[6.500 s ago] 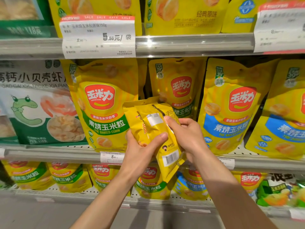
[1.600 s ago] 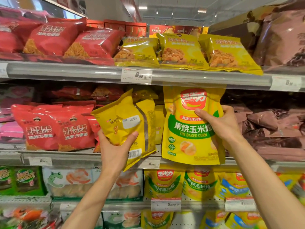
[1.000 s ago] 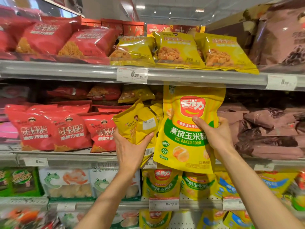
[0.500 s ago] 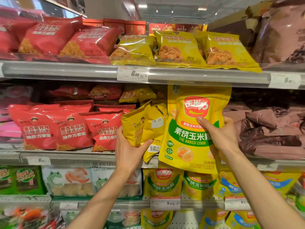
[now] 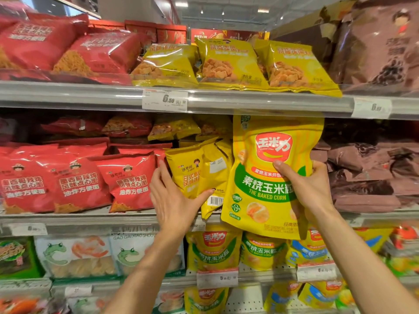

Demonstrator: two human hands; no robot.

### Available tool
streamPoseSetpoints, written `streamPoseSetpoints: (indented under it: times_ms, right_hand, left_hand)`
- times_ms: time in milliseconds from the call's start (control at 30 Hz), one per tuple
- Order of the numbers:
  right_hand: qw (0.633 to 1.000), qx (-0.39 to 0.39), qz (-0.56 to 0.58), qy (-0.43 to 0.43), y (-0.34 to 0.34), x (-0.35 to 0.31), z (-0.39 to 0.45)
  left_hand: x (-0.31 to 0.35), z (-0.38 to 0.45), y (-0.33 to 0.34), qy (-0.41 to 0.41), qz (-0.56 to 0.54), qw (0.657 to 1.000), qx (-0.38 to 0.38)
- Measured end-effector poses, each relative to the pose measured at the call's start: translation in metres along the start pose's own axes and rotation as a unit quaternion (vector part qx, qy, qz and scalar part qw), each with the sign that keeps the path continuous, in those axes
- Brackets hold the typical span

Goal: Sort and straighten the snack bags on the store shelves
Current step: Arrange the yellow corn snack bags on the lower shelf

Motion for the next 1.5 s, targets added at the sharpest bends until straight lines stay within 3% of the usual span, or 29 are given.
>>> streamPoseSetpoints:
  times_ms: [133,333,567,733,967,1333,1400,1467,1500]
  right_hand:
    - [1.0,-0.014,0.001,0.003,0.006,0.003,-0.001]
    - [0.999,-0.047,-0.009,0.001,0.006,-0.005,0.006]
    - [0.997,-0.074,0.014,0.017,-0.003,-0.006,0.017]
    - [0.997,-0.074,0.011,0.021,-0.01,-0.002,0.023]
    - [0.997,-0.078,-0.007,0.017,-0.015,-0.003,0.02]
    - [0.996,-0.083,0.02,0.027,-0.018,0.003,0.005]
    - [0.996,-0.079,0.03,0.029,-0.019,0.005,0.003]
    - [0.995,-0.082,0.046,0.032,-0.019,0.008,0.001]
    - [0.994,-0.084,0.051,0.037,-0.019,0.01,0.0]
  left_hand:
    - [0.008,-0.006,-0.008,0.131,0.044,0.985,0.102]
    - [0.015,0.004,-0.007,0.416,0.137,0.896,0.077]
    - [0.022,0.02,0.0,0.504,0.188,0.843,0.017]
    - [0.033,0.021,0.017,0.495,0.232,0.837,0.008]
    - [0.037,0.022,0.016,0.469,0.234,0.849,-0.066]
    - [0.018,-0.01,-0.017,0.458,0.1,0.883,-0.03]
    - [0.026,-0.019,-0.017,0.383,0.01,0.923,-0.031]
    - [0.041,-0.025,-0.016,0.221,-0.105,0.965,-0.089]
    - [0.049,-0.027,-0.013,0.136,-0.153,0.969,-0.136]
Point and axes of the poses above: each hand's wrist, its own z-axis towards the middle knuckle, its own y-axis out of the palm, x = y × z, the point moved 3 cm from there along z, towards the middle knuckle, and after that the axes turned 8 degrees about y, right-handed, at the moved point
